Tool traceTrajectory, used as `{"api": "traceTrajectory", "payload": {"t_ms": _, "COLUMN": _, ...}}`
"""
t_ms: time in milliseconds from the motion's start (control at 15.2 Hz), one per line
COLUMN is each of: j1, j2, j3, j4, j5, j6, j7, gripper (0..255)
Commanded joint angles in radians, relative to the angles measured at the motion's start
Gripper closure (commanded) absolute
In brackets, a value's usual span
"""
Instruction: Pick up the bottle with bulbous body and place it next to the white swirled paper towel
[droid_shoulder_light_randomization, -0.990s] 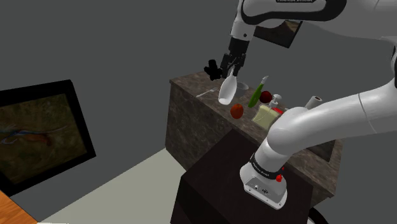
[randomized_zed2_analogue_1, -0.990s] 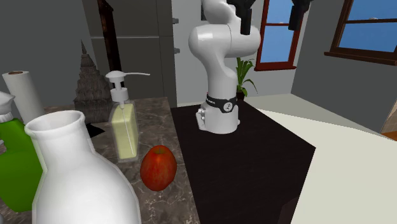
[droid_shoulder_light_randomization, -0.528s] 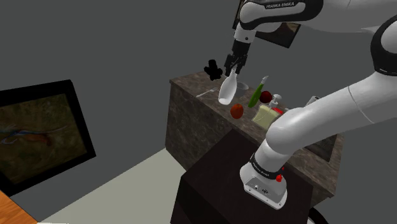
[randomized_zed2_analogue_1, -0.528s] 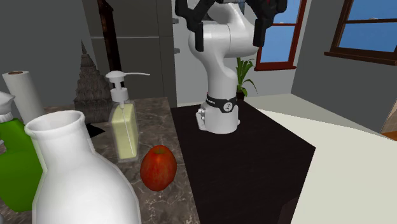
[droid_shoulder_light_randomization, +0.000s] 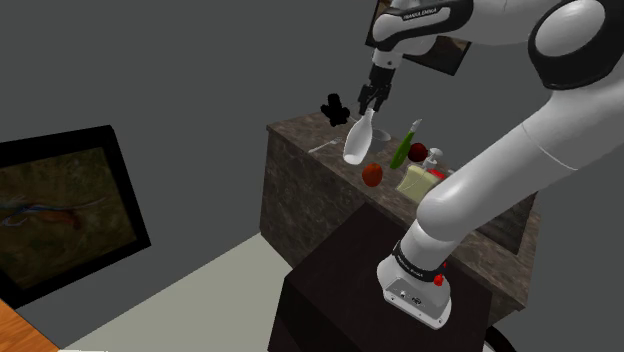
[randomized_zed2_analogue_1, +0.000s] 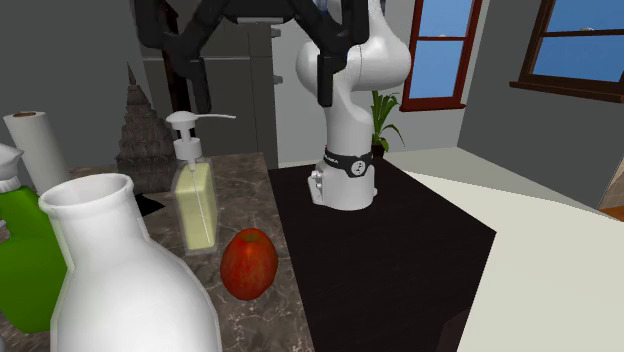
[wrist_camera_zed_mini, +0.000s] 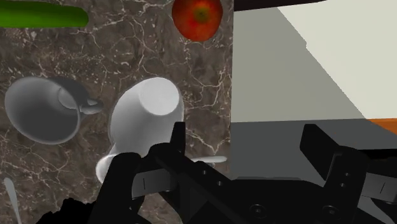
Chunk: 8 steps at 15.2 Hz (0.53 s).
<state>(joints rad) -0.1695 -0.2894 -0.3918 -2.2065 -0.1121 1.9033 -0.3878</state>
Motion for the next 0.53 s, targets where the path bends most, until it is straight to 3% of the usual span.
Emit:
{"api": "traceTrajectory", "payload": {"t_ms": 0, "j1": -0.009, "j2": 0.056, "j3": -0.031, "j4": 0.039, "j5": 0.007, "j6": 0.027, "j7": -0.042, "gripper": 0}}
{"api": "traceTrajectory", "payload": {"t_ms": 462, "j1": -0.046, "j2": 0.283, "j3": -0.122, "j4": 0.227, "j5": 0.095, "j6": 0.086, "j7": -0.199, "gripper": 0}}
